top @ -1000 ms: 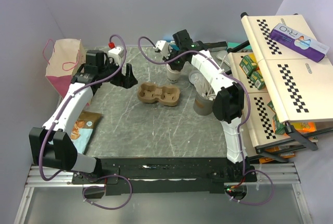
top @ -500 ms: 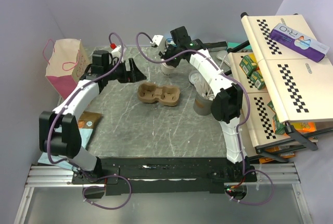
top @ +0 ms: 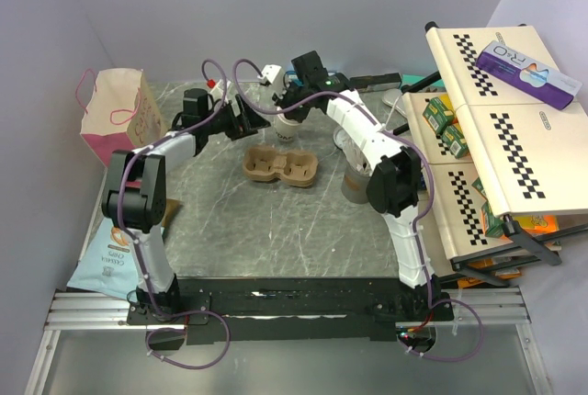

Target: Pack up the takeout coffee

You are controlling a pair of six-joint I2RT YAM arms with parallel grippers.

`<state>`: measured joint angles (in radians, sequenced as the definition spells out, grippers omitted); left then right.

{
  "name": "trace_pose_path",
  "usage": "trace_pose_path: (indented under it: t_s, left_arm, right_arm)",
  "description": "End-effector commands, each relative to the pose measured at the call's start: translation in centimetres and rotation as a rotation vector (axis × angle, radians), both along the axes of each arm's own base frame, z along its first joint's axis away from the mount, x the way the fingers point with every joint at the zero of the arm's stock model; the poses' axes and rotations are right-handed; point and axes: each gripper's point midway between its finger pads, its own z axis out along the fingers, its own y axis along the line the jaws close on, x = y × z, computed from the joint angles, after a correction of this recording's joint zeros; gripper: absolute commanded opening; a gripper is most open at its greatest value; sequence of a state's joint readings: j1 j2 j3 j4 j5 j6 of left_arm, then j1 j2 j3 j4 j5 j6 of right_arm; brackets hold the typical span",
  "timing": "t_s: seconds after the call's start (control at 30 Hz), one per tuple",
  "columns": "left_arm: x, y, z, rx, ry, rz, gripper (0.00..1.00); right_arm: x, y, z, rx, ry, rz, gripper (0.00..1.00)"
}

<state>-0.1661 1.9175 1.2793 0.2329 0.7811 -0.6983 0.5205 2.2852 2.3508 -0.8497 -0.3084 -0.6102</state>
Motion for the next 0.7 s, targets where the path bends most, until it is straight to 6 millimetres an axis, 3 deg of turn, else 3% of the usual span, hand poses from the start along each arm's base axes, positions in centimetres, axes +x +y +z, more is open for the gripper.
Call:
trace_pose_path:
  t_s: [0.0,0.07,0.37,0.67]
  left_arm:
    - [1.4,-1.4,4.8,-0.112,-0.137,-0.064,0.88]
    - [1.4,-1.7,5.3,-0.155,-0.143,-0.075,0.88]
    - [3.3,-2.4,1.7,-0.110,-0.053,-0.027,0.86]
    - [4.1,-3.0,1.0,-0.113,-0.040,-0.027,0.86]
  right_arm:
    - [0.7,1.0,1.9,0.037,-0.057,0.005,0.00]
    - [0.5,1.1,1.4,0.032,-0.047,0.008,0.00]
    - [0.4,1.5,1.1,0.040,-0.038,0.019,0.00]
    - [-0.3,2.3,0.4,0.036,-0.018,0.049,0.00]
